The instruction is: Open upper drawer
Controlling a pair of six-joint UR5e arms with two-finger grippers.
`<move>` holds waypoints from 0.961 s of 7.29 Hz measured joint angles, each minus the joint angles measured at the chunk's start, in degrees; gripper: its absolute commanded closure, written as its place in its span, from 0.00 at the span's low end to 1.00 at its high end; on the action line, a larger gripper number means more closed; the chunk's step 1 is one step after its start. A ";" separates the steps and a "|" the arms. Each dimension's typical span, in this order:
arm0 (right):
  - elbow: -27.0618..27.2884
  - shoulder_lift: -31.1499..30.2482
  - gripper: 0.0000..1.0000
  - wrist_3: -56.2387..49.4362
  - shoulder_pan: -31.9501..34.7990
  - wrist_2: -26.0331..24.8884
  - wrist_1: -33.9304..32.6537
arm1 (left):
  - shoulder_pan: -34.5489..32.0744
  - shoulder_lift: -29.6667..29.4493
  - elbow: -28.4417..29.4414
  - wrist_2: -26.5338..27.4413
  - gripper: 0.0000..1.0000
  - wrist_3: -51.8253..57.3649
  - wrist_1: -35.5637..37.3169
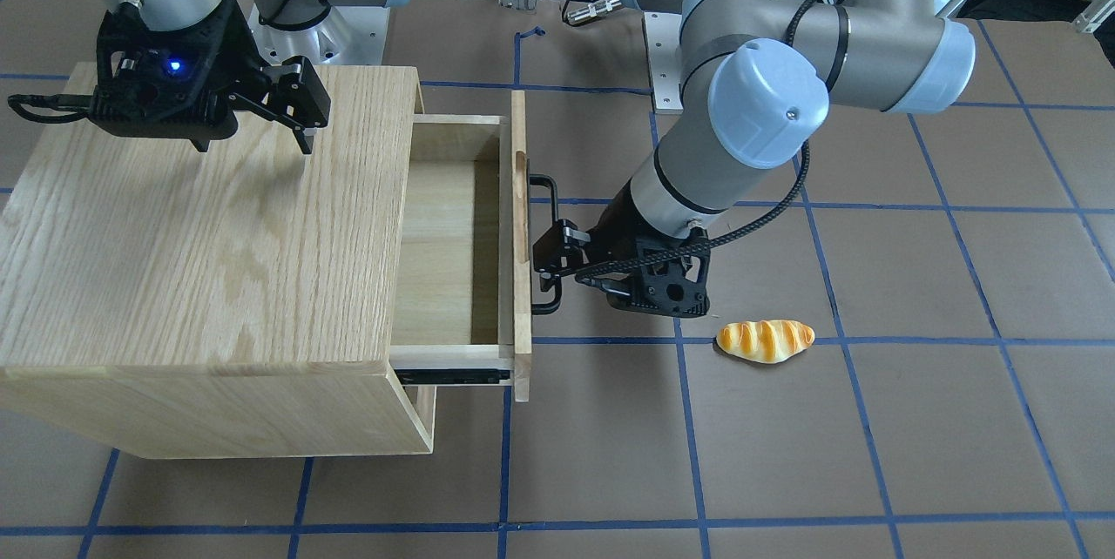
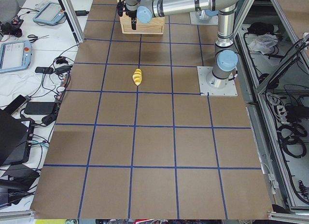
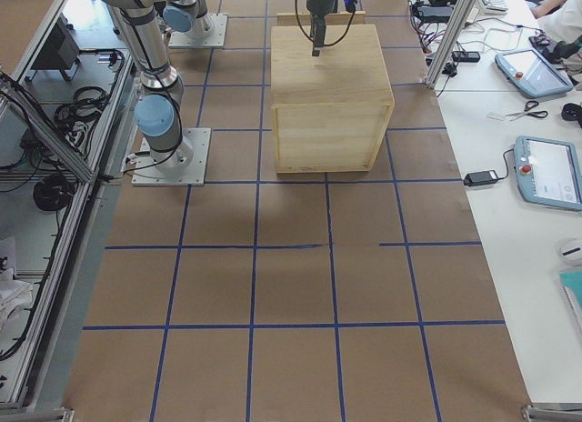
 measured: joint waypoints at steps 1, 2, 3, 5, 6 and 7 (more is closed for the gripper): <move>-0.03 0.00 0.00 0.00 0.00 0.00 0.00 | 1.82 0.55 -0.18 1.37 0.00 0.95 -0.89; -0.05 0.00 0.00 0.00 0.00 0.00 0.00 | 3.73 1.08 -0.23 2.83 0.00 1.44 -1.54; -0.06 0.00 0.00 -0.02 0.00 0.00 0.00 | 5.49 1.75 -0.07 3.98 0.00 1.66 -2.62; -0.03 0.00 0.00 -0.02 0.00 0.00 0.00 | 7.26 3.65 1.06 4.66 0.00 1.67 -5.28; -0.04 0.00 0.00 -0.02 0.00 0.00 0.00 | 7.38 5.12 2.11 4.94 0.00 1.46 -6.79; -0.05 0.00 0.00 -0.04 0.00 0.00 0.00 | 7.14 7.41 3.17 6.59 0.00 1.21 -9.41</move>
